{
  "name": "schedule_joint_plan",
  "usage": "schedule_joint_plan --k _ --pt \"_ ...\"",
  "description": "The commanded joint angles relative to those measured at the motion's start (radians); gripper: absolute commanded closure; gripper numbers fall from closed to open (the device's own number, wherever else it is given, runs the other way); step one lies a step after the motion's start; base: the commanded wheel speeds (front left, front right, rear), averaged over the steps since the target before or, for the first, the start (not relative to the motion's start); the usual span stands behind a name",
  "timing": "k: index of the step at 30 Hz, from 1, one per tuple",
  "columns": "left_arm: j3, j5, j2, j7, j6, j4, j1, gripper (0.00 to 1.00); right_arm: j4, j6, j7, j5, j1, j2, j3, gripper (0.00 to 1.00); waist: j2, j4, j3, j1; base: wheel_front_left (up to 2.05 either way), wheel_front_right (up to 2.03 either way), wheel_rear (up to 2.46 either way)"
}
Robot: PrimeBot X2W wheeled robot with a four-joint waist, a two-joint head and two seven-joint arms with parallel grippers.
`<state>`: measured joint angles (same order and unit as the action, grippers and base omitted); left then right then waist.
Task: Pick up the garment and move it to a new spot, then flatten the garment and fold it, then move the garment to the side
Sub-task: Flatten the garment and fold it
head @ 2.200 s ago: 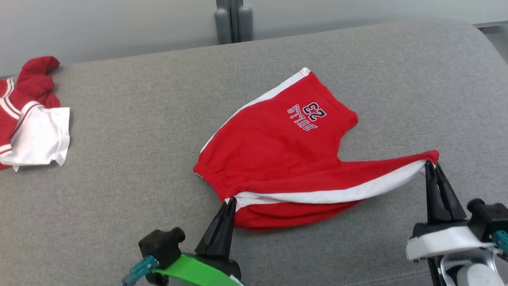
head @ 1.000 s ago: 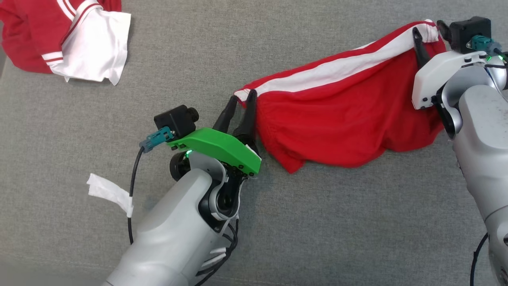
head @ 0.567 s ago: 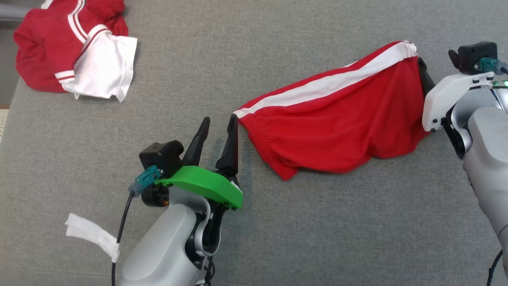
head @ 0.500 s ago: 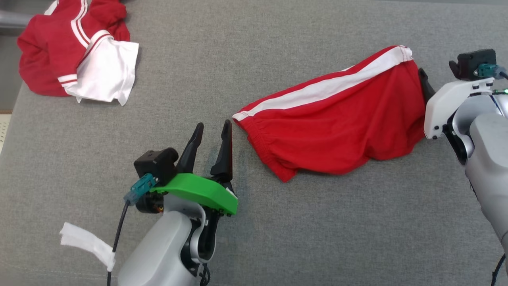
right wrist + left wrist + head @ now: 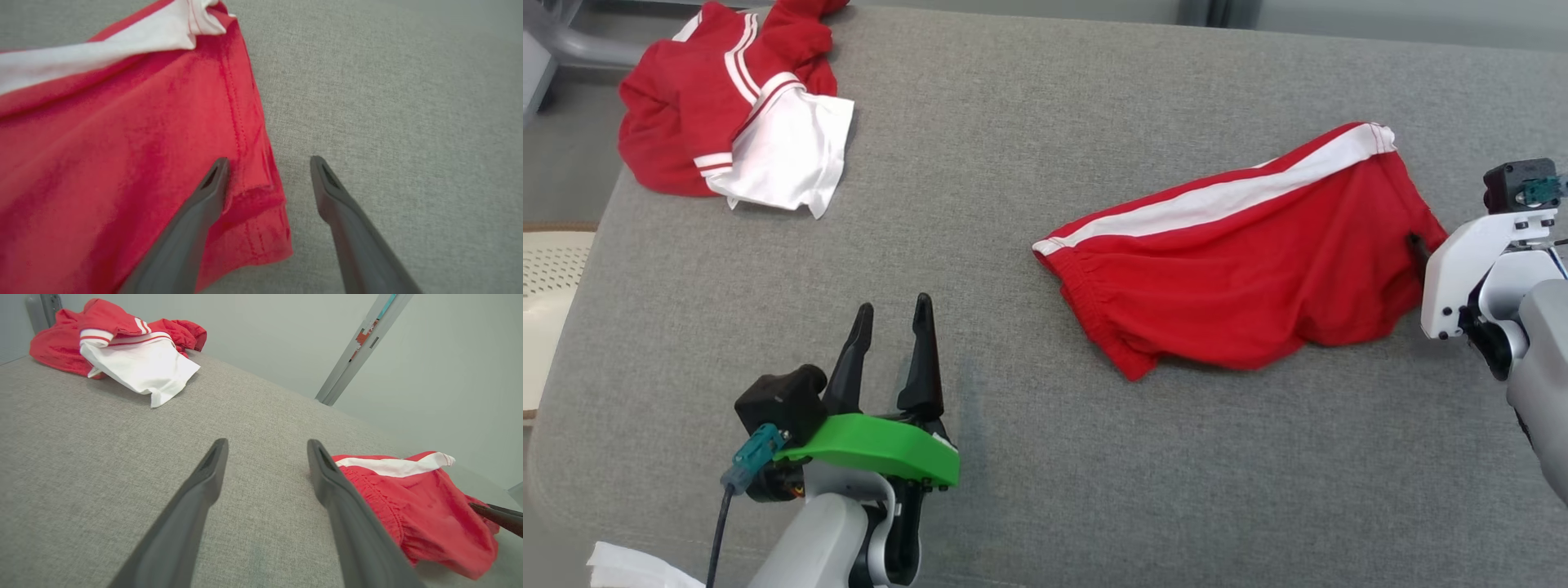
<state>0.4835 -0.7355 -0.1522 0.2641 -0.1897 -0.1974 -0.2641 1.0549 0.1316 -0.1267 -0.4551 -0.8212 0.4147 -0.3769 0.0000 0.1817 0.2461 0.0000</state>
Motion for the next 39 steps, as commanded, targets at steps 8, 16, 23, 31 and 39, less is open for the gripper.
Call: schedule_joint_plan --k 8,16,23,31,39 --pt "-0.023 0.025 -0.022 0.000 0.002 0.010 0.036 0.00 0.007 -0.001 -0.090 -0.083 0.047 -0.016 -0.041 0.89 0.0000 0.021 0.007 0.0000 0.00 0.00 0.00" --pt "-0.032 0.031 -0.048 -0.004 -0.013 0.015 0.049 0.00 -0.050 -0.002 -0.008 -0.156 0.066 -0.027 -0.045 1.00 0.0000 -0.031 -0.029 0.0000 0.00 0.00 0.00" --pt "-0.032 0.032 -0.062 -0.008 -0.026 0.018 0.071 0.00 -0.168 -0.002 0.091 -0.265 0.169 -0.024 -0.036 1.00 0.0000 -0.121 -0.090 0.0000 0.00 0.00 0.00" --pt "-0.020 0.017 -0.054 -0.014 -0.028 0.027 0.100 0.00 -0.302 -0.002 0.182 -0.366 0.375 -0.018 0.031 1.00 0.0000 -0.209 -0.130 0.0000 0.00 0.00 0.00" --pt "-0.018 0.017 -0.048 -0.011 -0.025 0.027 0.101 0.00 -0.340 -0.001 0.200 -0.360 0.456 -0.049 0.102 1.00 0.0000 -0.232 -0.135 0.0000 0.00 0.00 0.00"
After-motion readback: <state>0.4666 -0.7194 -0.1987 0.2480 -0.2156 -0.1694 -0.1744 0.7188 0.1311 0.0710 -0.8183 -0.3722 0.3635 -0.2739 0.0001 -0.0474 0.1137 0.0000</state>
